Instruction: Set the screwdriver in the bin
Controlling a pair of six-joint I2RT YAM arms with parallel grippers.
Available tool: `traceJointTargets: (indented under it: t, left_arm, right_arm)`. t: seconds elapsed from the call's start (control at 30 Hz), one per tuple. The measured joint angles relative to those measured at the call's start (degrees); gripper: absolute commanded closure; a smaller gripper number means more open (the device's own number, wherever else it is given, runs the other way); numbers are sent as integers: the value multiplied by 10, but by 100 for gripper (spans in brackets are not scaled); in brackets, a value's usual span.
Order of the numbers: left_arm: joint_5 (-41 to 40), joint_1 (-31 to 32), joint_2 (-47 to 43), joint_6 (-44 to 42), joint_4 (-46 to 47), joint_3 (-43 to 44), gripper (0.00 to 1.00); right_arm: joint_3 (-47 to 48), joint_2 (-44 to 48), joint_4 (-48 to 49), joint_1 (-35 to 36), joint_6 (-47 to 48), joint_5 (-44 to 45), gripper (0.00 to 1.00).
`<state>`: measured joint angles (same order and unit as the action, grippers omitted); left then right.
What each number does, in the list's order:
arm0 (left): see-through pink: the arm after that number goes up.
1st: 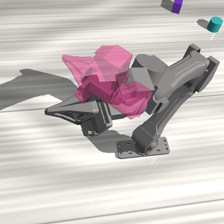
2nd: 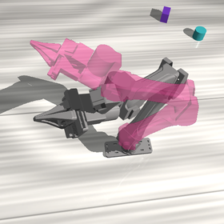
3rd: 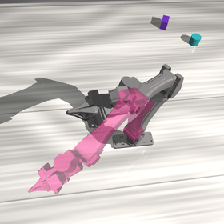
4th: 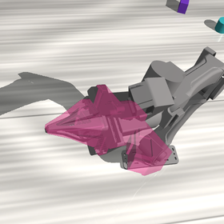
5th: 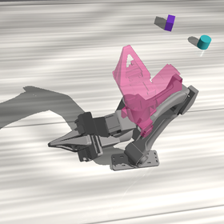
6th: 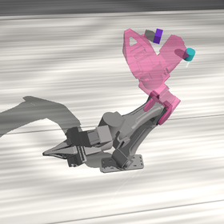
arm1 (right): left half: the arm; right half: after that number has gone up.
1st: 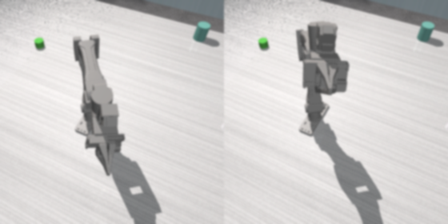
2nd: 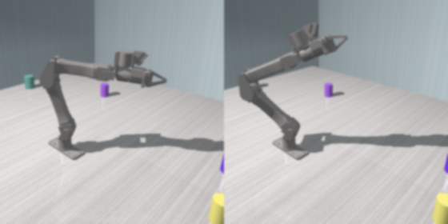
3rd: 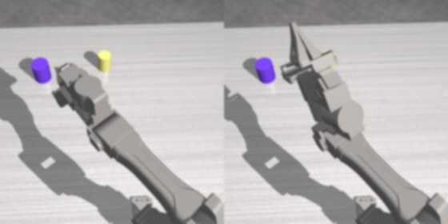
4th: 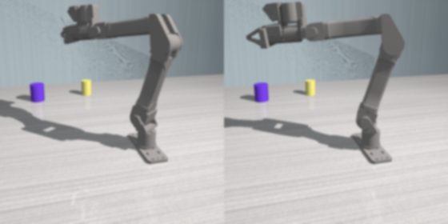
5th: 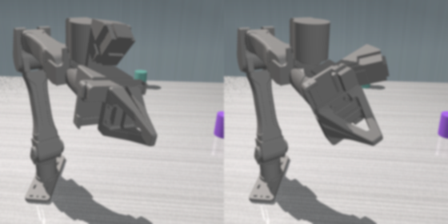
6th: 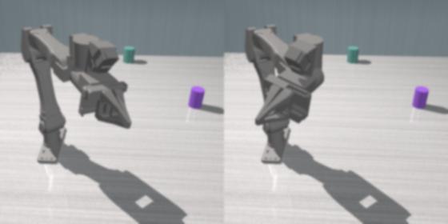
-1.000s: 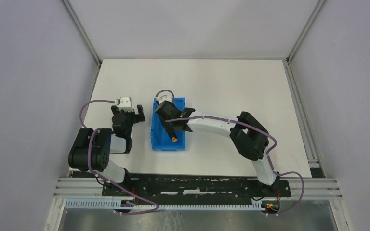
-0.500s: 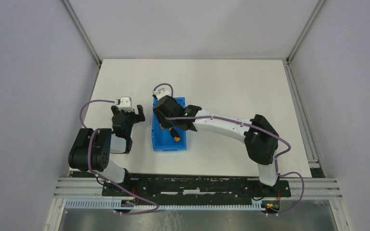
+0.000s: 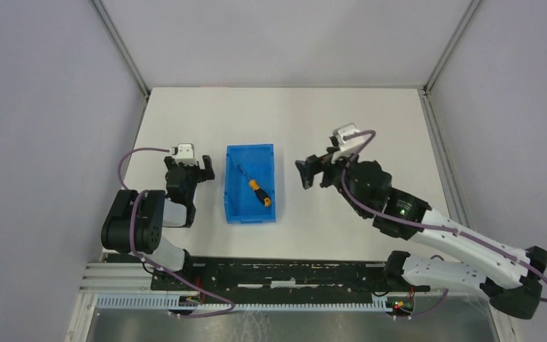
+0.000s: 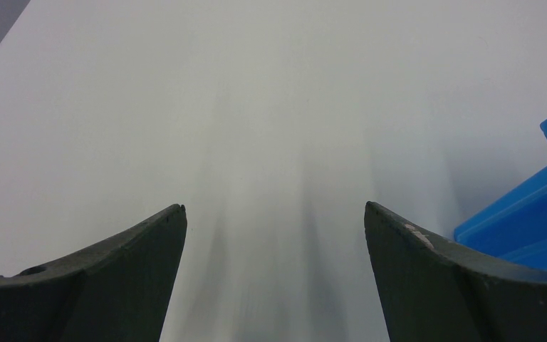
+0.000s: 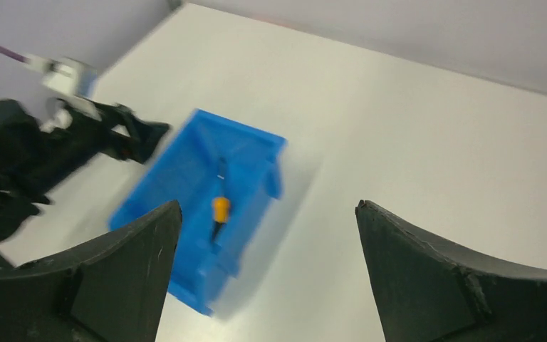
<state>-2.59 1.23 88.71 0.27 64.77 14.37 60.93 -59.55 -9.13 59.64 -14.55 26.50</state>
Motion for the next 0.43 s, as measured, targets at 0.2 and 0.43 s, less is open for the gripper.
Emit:
traceJointTargets:
  t: [0.2, 0.43]
  left_arm:
    - [0, 0, 0, 0, 0, 0, 0]
    - [0, 0, 0, 0, 0, 0, 0]
  right_arm:
    - [-252, 189, 4, -27, 7, 123, 2]
    - [-424, 270, -46, -31, -49, 190, 2]
